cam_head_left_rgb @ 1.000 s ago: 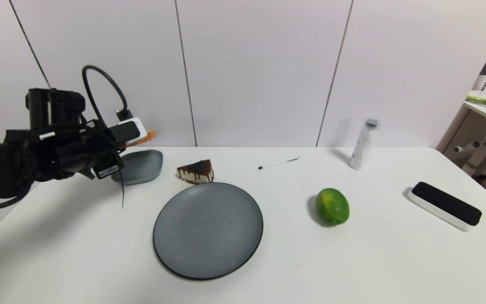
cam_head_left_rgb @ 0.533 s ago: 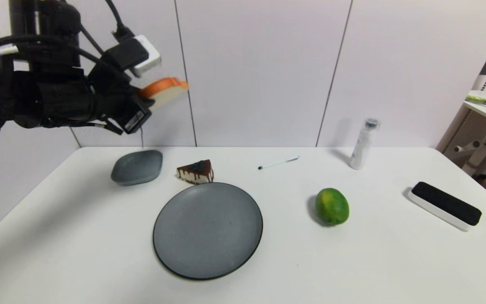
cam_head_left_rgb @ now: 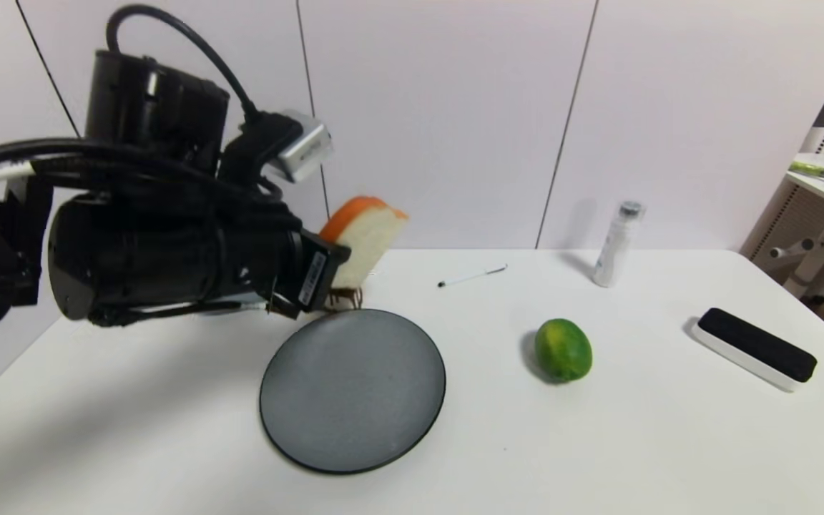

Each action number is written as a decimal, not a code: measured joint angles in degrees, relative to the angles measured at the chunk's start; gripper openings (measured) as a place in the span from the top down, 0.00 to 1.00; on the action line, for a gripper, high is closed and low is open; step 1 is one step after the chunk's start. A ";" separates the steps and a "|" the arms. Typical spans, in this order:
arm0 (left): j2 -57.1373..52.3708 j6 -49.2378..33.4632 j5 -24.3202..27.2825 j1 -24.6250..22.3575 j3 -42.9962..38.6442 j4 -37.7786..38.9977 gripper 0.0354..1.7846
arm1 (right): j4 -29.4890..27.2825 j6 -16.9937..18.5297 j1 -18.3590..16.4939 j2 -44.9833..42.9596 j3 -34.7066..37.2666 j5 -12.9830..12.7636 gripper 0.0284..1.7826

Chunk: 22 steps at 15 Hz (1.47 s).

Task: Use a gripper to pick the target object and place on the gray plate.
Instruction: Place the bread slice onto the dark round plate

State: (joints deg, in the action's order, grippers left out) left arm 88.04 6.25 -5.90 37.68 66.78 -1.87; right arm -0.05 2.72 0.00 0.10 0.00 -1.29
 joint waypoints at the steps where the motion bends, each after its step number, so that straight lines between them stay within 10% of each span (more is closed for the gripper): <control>1: -0.45 -4.00 -0.02 1.65 -2.82 0.05 0.85 | -0.02 0.00 0.00 0.00 0.00 -0.02 0.04; 8: -2.62 -34.19 -2.28 7.19 -17.07 10.63 0.85 | 0.00 0.00 0.00 0.00 0.00 0.00 0.04; 16: -2.77 -45.19 -3.35 7.24 -19.48 13.19 0.85 | 0.02 -0.02 0.02 0.00 0.00 -0.05 0.04; 22: -2.49 -47.02 -3.35 7.33 -19.48 14.29 0.44 | 0.00 0.00 0.00 0.00 0.00 -0.02 0.04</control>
State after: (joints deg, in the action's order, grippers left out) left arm 85.55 -40.77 -9.25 45.01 47.30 12.42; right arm -0.05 2.72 0.00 0.10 0.00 -1.32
